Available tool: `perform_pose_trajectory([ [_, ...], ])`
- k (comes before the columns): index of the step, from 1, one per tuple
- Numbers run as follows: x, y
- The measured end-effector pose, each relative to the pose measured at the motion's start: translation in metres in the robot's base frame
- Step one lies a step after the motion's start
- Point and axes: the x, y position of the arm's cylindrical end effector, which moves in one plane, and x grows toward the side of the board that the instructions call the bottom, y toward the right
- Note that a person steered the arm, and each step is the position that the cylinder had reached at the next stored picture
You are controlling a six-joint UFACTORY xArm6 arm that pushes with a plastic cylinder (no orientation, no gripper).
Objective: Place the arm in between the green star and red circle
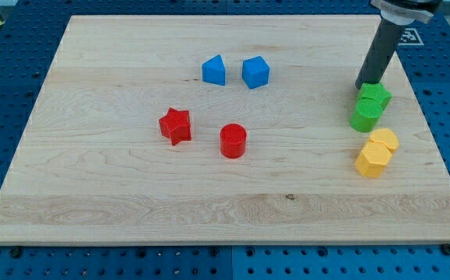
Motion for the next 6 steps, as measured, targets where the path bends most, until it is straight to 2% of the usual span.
perform_pose_trajectory([
  [2,0.002,-0.025],
  [3,0.002,-0.066],
  [4,0.020,-0.101],
  [6,0.082,-0.093],
])
